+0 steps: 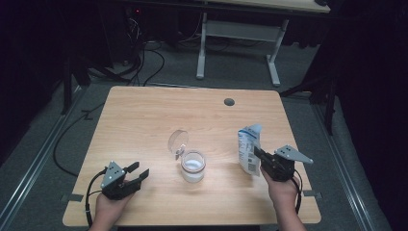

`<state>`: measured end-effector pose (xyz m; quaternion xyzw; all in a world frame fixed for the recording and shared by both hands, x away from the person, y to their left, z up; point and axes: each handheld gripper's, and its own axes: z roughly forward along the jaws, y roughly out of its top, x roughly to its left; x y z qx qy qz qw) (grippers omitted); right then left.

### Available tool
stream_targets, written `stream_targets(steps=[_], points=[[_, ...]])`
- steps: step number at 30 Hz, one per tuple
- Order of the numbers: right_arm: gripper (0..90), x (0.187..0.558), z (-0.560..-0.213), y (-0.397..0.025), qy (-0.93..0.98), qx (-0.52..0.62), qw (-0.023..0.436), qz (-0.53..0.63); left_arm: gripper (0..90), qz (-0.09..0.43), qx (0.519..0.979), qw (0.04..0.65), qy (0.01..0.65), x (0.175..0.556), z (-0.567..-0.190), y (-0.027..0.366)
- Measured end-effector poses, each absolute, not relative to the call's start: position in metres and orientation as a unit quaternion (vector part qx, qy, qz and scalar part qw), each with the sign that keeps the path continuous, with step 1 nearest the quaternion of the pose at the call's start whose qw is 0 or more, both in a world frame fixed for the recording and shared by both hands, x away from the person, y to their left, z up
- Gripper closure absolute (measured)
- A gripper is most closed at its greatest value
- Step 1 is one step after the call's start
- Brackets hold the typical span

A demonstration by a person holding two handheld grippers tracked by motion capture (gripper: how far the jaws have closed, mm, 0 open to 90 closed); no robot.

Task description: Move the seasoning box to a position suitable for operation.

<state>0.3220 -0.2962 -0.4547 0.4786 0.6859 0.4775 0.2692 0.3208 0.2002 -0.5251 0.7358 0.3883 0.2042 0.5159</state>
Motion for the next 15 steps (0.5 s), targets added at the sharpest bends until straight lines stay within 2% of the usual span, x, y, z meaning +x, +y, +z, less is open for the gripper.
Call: stream_targets(steps=[8, 12, 15], points=[[90.0, 0.321, -0.465, -0.303, 0.666, 0.466, 0.290, 0.505, 48.1, 0.208, 0.735, 0.521, 0.382, 0.319, -0.524, 0.198], [90.0, 0.324, -0.474, -0.308, 0.649, 0.469, 0.292, 0.523, 48.0, 0.250, 0.749, 0.493, 0.365, 0.314, -0.521, 0.194], [90.0, 0.328, -0.478, -0.313, 0.635, 0.471, 0.300, 0.534, 47.9, 0.253, 0.751, 0.490, 0.364, 0.313, -0.521, 0.194]])
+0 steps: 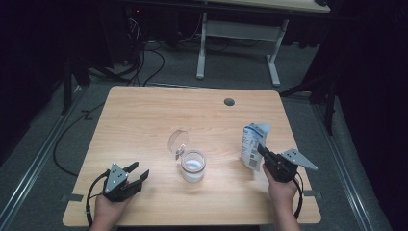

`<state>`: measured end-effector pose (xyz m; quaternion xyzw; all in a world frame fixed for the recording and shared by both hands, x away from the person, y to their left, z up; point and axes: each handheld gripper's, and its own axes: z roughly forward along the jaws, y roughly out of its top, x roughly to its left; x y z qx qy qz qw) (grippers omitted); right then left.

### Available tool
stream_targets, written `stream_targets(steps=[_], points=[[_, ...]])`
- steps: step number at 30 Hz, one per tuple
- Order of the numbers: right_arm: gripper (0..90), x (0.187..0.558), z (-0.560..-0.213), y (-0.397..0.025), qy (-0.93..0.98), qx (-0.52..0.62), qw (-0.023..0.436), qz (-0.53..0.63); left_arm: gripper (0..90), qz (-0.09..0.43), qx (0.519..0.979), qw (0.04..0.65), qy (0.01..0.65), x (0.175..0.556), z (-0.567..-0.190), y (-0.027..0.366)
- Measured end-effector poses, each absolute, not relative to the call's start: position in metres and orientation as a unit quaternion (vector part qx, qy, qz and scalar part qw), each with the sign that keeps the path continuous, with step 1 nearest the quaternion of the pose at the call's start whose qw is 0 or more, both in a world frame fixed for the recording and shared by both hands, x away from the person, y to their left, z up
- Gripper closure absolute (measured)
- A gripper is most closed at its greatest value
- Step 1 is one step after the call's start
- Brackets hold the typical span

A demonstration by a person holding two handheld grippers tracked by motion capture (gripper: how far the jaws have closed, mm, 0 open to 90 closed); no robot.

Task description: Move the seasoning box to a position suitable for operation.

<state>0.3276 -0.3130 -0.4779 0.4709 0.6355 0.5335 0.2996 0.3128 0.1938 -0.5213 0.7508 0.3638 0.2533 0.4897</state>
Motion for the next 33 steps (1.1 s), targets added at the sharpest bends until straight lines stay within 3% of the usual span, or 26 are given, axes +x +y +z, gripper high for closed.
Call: stream_targets(steps=[10, 33], points=[[89.9, 0.332, -0.487, -0.319, 0.635, 0.458, 0.332, 0.526, 47.9, 0.256, 0.744, 0.489, 0.377, 0.311, -0.522, 0.195], [88.0, 0.316, -0.498, -0.312, 0.644, 0.456, 0.341, 0.511, 47.6, 0.252, 0.738, 0.502, 0.373, 0.309, -0.518, 0.200]])
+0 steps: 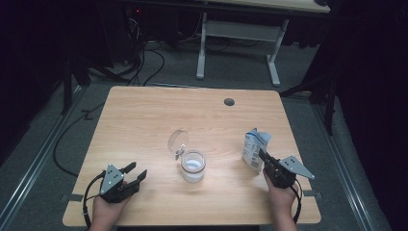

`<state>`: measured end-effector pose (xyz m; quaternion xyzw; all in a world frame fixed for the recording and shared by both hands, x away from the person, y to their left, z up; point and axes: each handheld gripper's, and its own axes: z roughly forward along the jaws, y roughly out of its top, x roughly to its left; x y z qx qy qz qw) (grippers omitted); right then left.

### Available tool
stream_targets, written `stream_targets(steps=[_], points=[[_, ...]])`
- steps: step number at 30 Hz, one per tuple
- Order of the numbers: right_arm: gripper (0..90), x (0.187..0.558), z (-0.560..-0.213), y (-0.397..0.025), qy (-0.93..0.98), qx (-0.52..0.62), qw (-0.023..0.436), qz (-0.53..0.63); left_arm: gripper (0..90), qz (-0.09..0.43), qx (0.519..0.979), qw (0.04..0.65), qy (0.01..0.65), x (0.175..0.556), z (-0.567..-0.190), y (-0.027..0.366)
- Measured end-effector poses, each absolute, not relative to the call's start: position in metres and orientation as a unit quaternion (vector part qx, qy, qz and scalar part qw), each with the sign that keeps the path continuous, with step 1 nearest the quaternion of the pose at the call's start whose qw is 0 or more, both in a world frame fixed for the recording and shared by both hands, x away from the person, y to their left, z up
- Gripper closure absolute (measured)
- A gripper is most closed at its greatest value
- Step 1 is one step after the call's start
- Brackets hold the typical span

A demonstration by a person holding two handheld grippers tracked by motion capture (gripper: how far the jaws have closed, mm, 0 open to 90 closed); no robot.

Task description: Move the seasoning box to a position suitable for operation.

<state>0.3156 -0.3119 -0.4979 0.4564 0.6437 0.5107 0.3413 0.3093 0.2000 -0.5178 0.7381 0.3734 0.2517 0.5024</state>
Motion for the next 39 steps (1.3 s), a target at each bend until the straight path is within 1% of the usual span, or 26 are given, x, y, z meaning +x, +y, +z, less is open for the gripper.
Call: stream_targets(steps=[18, 31, 33, 35, 36, 39], points=[[84.3, 0.3123, -0.4983, -0.3122, 0.644, 0.457, 0.347, 0.506, 47.6, 0.249, 0.738, 0.502, 0.376, 0.3099, -0.5183, 0.2010], [78.8, 0.3123, -0.4983, -0.3106, 0.646, 0.457, 0.349, 0.502, 47.6, 0.248, 0.738, 0.502, 0.376, 0.3102, -0.5188, 0.2005], [78.8, 0.3122, -0.4983, -0.3105, 0.646, 0.457, 0.348, 0.503, 47.6, 0.247, 0.739, 0.501, 0.377, 0.3103, -0.5189, 0.2005], [84.7, 0.3123, -0.4982, -0.3104, 0.648, 0.455, 0.349, 0.501, 47.6, 0.247, 0.739, 0.501, 0.377, 0.3103, -0.5190, 0.2004], [85.4, 0.3122, -0.4982, -0.3100, 0.648, 0.453, 0.354, 0.500, 47.6, 0.248, 0.739, 0.501, 0.376, 0.3103, -0.5190, 0.2004], [85.2, 0.3129, -0.4981, -0.3089, 0.649, 0.453, 0.348, 0.501, 47.6, 0.247, 0.739, 0.501, 0.376, 0.3103, -0.5190, 0.2004]])
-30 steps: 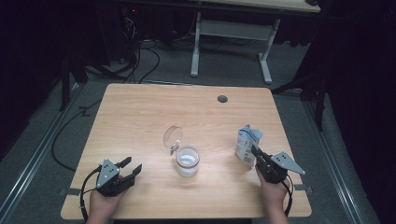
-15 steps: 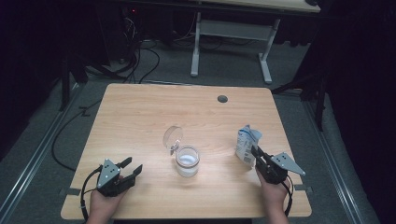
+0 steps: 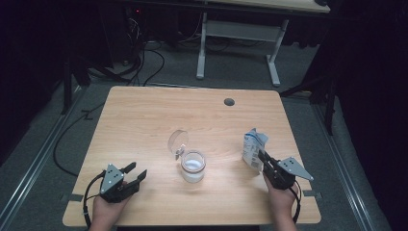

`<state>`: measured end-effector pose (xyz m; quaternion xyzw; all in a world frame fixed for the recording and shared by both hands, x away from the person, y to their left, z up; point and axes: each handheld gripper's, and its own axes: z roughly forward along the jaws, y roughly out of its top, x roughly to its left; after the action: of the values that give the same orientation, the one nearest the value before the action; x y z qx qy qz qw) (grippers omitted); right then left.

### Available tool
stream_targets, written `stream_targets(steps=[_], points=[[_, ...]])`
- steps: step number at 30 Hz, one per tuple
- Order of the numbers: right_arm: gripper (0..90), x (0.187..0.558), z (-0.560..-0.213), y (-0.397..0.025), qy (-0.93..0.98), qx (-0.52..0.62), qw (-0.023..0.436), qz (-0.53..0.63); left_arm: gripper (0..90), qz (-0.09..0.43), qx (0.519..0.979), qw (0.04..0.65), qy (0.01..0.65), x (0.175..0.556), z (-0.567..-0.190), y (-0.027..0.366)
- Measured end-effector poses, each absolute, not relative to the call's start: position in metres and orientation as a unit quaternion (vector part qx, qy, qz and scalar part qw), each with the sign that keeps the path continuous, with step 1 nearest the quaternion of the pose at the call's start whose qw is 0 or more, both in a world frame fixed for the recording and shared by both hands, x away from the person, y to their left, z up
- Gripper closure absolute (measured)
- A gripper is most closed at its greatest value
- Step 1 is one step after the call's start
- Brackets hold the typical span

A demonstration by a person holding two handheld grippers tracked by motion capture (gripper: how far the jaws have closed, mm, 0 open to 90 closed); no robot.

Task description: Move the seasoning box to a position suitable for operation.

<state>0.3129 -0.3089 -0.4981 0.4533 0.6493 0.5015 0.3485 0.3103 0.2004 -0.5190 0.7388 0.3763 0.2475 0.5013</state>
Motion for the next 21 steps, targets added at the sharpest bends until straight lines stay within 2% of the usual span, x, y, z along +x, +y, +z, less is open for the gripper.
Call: stream_targets(steps=[2, 6, 21], points=[[89.3, 0.3127, -0.4982, -0.3082, 0.652, 0.450, 0.350, 0.499, 47.6, 0.248, 0.739, 0.501, 0.377, 0.3102, -0.5189, 0.2004], [89.0, 0.3120, -0.4981, -0.3087, 0.654, 0.449, 0.350, 0.498, 47.6, 0.247, 0.738, 0.502, 0.377, 0.3104, -0.5189, 0.2004], [78.7, 0.3133, -0.4988, -0.3050, 0.653, 0.451, 0.353, 0.496, 47.6, 0.246, 0.739, 0.502, 0.377, 0.3104, -0.5192, 0.2003]])
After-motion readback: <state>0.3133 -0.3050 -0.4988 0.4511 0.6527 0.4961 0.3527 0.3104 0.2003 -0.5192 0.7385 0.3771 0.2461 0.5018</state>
